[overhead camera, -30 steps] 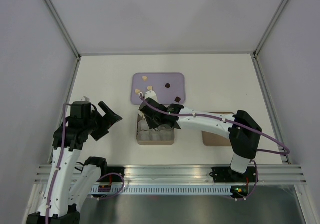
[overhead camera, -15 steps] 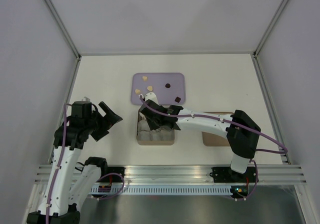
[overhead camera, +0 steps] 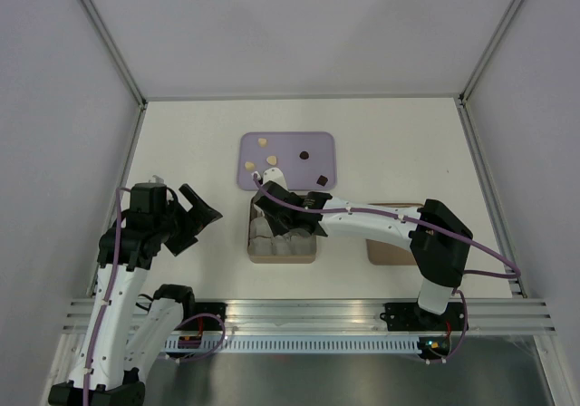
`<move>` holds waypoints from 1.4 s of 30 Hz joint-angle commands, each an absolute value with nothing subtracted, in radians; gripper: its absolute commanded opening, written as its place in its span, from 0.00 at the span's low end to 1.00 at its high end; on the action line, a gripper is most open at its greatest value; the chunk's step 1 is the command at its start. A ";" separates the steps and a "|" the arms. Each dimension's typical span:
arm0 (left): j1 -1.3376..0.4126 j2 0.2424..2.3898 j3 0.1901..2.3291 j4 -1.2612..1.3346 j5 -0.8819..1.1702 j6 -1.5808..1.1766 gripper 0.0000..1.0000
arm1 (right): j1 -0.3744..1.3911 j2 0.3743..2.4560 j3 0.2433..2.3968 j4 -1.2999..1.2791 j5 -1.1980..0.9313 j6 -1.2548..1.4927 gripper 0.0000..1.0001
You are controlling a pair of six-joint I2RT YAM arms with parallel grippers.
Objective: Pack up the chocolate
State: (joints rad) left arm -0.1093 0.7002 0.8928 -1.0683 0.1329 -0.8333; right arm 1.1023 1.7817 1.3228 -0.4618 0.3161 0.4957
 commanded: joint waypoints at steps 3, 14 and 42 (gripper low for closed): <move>-0.115 0.698 0.896 -1.083 0.144 -0.847 1.00 | 1.103 1.789 1.332 -0.407 0.342 0.488 0.02; -0.115 0.683 0.887 -1.083 0.146 -0.854 0.99 | 1.100 1.812 1.339 -0.391 0.351 0.460 0.01; -0.115 0.683 0.874 -1.083 0.126 -0.861 1.00 | 1.094 1.836 1.327 -0.390 0.313 0.446 0.07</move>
State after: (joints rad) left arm -0.1093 0.6865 0.8818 -1.0687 0.1242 -0.8337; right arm 1.0946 1.8194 1.2984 -0.4145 0.3126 0.4480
